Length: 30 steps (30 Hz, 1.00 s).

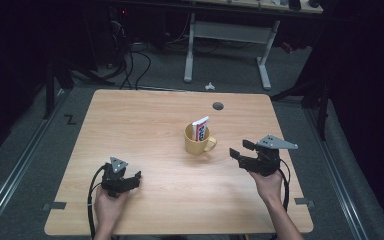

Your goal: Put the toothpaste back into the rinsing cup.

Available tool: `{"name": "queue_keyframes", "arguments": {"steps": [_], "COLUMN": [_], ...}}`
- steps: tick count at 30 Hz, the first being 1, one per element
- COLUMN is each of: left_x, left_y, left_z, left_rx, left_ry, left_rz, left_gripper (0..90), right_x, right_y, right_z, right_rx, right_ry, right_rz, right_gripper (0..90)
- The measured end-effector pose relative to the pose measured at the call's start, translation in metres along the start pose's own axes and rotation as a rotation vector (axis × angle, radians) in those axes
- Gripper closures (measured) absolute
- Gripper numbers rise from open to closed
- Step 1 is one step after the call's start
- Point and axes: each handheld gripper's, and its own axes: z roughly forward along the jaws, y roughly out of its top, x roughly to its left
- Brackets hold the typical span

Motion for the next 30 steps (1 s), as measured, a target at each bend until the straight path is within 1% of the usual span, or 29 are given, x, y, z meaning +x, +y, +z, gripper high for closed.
{"name": "queue_keyframes", "arguments": {"steps": [6, 12, 20, 30], "left_x": [0.000, 0.000, 0.000, 0.000], "left_y": [0.000, 0.000, 0.000, 0.000], "left_z": [0.000, 0.000, 0.000, 0.000], "left_rx": [0.000, 0.000, 0.000, 0.000], "left_ry": [0.000, 0.000, 0.000, 0.000], "left_rz": [0.000, 0.000, 0.000, 0.000], "left_gripper": [27.4, 27.4, 27.3, 27.3], "right_x": [0.000, 0.000, 0.000, -0.002], "right_y": [-0.003, -0.009, -0.015, -0.023], "right_z": [-0.001, -0.002, -0.004, -0.006], "right_rx": [0.001, 0.002, 0.008, 0.009], "right_ry": [-0.002, 0.000, -0.009, -0.010], "right_rz": [0.001, 0.015, 0.021, 0.043], "right_gripper": [35.6, 35.6, 35.6, 35.6]}}
